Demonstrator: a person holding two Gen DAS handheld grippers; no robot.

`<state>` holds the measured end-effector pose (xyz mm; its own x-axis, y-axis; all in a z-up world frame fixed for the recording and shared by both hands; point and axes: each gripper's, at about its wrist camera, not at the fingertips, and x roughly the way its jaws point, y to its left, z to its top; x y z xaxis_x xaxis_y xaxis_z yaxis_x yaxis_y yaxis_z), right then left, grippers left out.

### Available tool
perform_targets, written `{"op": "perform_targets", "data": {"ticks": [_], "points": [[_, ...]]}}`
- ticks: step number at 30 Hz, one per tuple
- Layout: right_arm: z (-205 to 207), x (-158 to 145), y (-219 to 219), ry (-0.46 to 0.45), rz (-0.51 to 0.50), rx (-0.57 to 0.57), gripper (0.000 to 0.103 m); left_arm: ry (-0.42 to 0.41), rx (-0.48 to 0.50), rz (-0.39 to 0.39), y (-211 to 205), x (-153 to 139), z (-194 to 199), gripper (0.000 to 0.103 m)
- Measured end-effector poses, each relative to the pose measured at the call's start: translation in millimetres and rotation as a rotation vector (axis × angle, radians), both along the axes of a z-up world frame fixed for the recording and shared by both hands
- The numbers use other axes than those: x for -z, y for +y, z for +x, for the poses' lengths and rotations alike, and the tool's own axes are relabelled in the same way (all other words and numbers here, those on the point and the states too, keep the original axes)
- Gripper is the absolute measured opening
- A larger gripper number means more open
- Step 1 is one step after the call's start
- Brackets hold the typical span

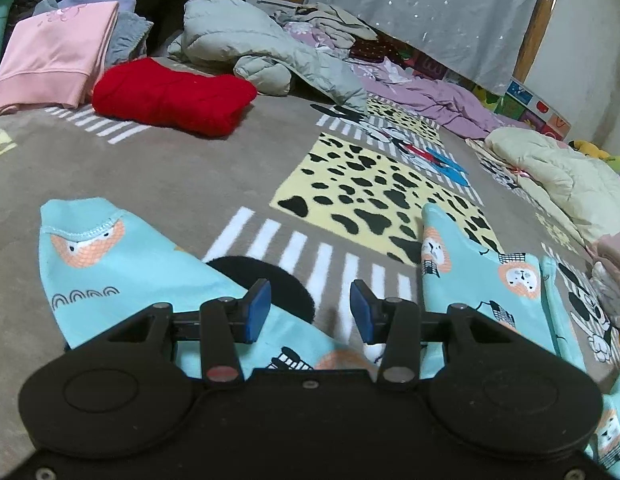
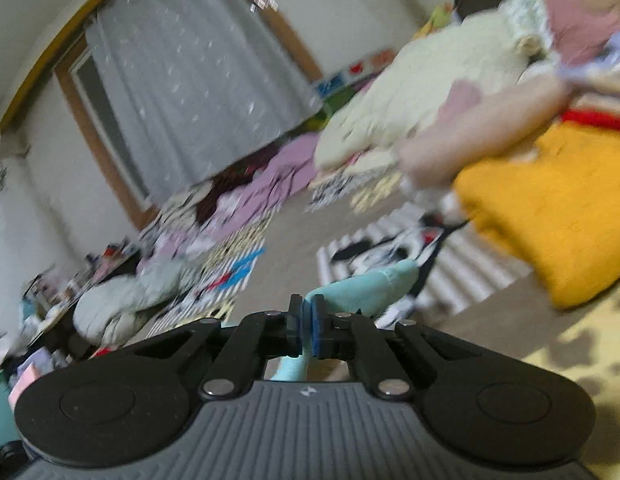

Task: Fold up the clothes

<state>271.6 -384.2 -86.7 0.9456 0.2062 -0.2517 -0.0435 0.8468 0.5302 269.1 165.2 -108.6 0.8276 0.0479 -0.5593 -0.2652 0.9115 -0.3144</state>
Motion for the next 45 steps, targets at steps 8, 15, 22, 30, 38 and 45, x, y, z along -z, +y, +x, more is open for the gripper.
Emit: {"op": "perform_targets", "data": {"ticks": [8,15,22,30,38,45], "points": [[-42,-6,-20,-0.044,-0.091,0.090,0.006,0.001,0.009,-0.019,2,-1,1,0.042],[-79,7,-36,0.004,-0.119,0.179,0.006,-0.002,0.020,-0.033,3,-2,1,0.043],[-91,39,-59,0.259,-0.031,0.239,0.010,-0.011,0.016,-0.047,6,-5,0,0.043],[-108,69,-111,0.252,0.341,0.387,0.061,-0.014,0.014,-0.056,7,-6,0,0.043],[-83,60,-108,0.119,0.237,0.270,0.009,-0.016,0.005,-0.062,13,-6,-1,0.043],[-65,58,-88,0.322,-0.188,0.283,0.012,-0.024,0.022,-0.065,14,-11,-1,0.043]]}}
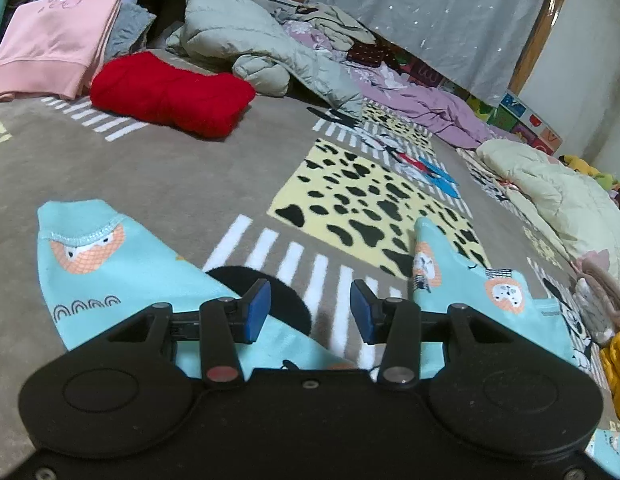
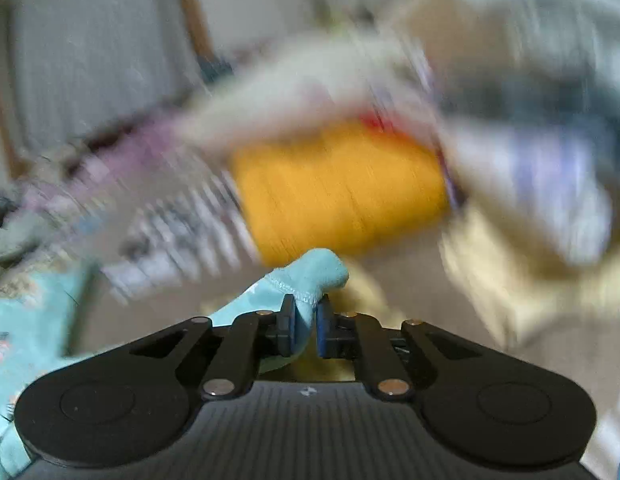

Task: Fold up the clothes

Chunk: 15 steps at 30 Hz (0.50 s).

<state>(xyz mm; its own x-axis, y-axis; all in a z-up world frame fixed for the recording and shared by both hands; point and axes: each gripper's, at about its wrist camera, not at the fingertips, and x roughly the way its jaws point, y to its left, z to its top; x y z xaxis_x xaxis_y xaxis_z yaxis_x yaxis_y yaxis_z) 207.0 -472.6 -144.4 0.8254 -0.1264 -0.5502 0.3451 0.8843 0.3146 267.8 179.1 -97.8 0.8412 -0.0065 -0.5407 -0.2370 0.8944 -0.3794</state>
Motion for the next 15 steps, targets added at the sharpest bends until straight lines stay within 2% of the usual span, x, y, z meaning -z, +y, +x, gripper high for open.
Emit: {"op": "perform_targets", "data": {"ticks": [1,3,5,6,9,11,13,14,15], "points": [[-4,2,-2,-0.002,0.023,0.030,0.014,-0.010,0.009,0.005,-1,-4,-1,0.043],[-13,-13,5,-0.040,-0.044,0.079,0.031,-0.029,0.030,0.013,-4,-11,-3,0.044],[-20,-36,18,-0.107,-0.140,0.100,0.031,-0.045,0.060,0.016,-10,-16,-4,0.044],[-21,-46,26,-0.146,-0.151,0.072,0.031,-0.052,0.076,0.019,-13,-19,-5,0.044],[-20,-71,66,-0.228,-0.138,-0.094,0.031,-0.065,0.139,0.046,-29,-22,-6,0.045],[-17,-74,105,-0.217,-0.075,-0.292,0.031,-0.073,0.180,0.063,-39,-23,-6,0.045],[-17,-68,144,-0.177,-0.024,-0.477,0.029,-0.071,0.208,0.071,-45,-22,-6,0.045],[-19,-61,163,-0.143,-0.020,-0.557,0.025,-0.071,0.221,0.075,-48,-22,-6,0.045],[-19,-50,178,-0.072,-0.061,-0.605,0.025,-0.071,0.227,0.079,-49,-22,-6,0.045]]}}
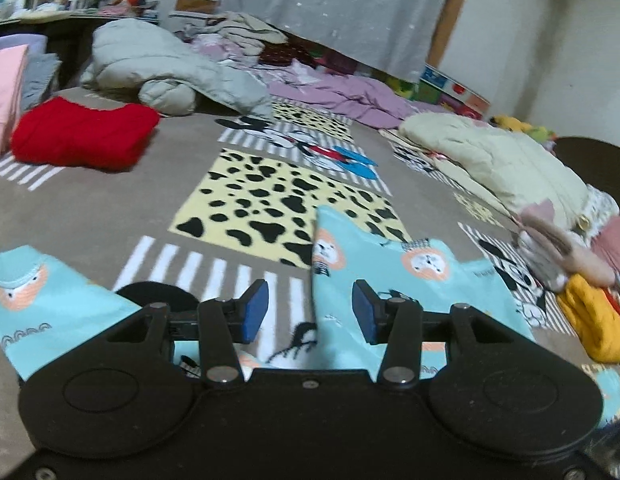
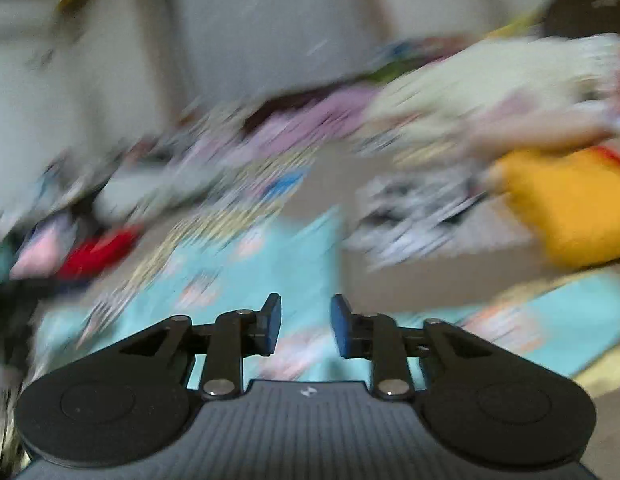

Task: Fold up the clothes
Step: 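Grasp the garment edge with the left gripper while the right gripper grasps the other edge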

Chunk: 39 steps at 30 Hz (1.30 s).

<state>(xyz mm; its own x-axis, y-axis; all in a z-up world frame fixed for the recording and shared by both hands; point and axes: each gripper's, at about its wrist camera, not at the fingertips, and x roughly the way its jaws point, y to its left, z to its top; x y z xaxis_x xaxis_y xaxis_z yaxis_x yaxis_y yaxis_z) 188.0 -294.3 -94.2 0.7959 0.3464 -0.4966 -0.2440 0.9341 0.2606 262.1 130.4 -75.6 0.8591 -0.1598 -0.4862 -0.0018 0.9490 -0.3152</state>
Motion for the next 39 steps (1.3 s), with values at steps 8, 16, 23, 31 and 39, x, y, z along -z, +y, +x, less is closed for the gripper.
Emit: {"op": "perform_targets", "data": {"ticks": [8,16,23,31,39], "points": [[-18,20,17,0.112,-0.178,-0.020,0.030,-0.016,0.154,0.006,-25,-11,-12,0.046],[26,4,20,0.112,-0.045,-0.072,0.030,0.013,0.577,0.156,-138,14,-52,0.046],[145,-7,47,0.161,-0.002,-0.113,0.030,0.109,0.767,0.287,-170,41,-58,0.051],[229,34,16,0.256,-0.011,0.026,0.000,0.029,0.510,0.064,-82,17,-22,0.051],[232,33,-14,0.203,0.148,0.080,0.018,0.090,0.181,-0.157,-2,12,64,0.051]]}}
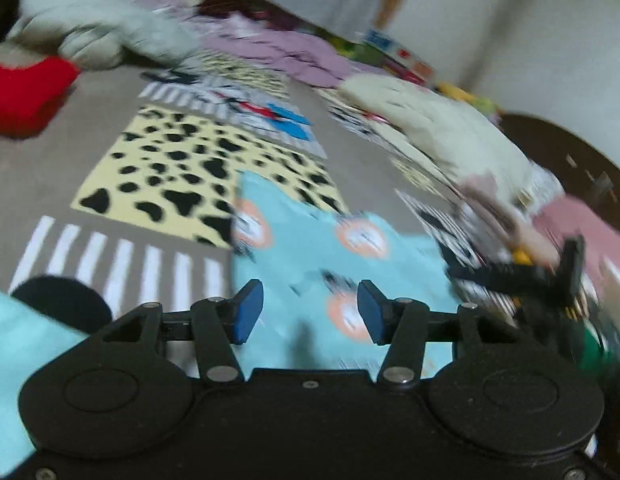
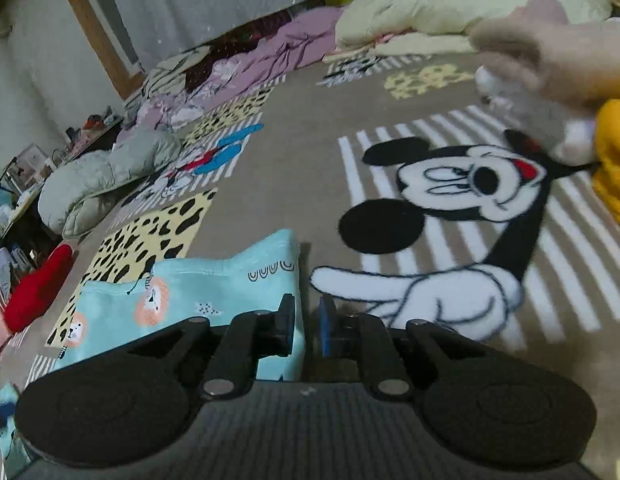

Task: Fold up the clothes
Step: 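Grasp the garment edge with the left gripper while the right gripper grasps the other edge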

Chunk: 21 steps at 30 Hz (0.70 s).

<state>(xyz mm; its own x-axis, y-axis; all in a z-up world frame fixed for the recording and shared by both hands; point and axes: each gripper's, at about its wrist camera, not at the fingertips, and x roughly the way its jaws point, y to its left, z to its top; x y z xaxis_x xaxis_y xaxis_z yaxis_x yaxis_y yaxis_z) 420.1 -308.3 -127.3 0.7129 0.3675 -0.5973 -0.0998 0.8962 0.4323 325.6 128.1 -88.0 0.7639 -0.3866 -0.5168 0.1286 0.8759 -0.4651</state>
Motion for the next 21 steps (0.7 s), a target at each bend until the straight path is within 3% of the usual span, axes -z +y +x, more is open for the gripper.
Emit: {"op": "perform_targets", "data": {"ticks": [2,6,9,12,14,15,16,17,21], "points": [[12,2,3,0.016,0.018,-0.022,0.020,0.011,-0.040,-0.036,7,0,20,0.051],[32,4,11,0.035,0.017,-0.056,0.041,0.064,-0.095,-0.066,9,6,64,0.051],[43,6,14,0.037,0.017,-0.075,0.041,0.115,-0.114,-0.040,9,12,82,0.051],[48,9,8,0.034,0.059,-0.072,0.037,0.165,-0.123,-0.034,5,25,99,0.051],[51,13,4,0.040,0.101,-0.086,0.031,0.167,-0.120,-0.033,4,31,106,0.044],[53,15,4,0.044,0.121,-0.098,0.025,0.180,-0.105,-0.044,3,32,109,0.001],[53,16,4,0.038,0.135,-0.117,0.020,0.193,-0.095,-0.058,4,33,112,0.003],[51,15,5,0.016,0.139,-0.131,0.008,0.200,-0.110,-0.090,7,33,114,0.003],[40,10,-7,-0.066,0.177,-0.099,0.007,0.255,-0.164,-0.160,20,45,118,0.006]]}}
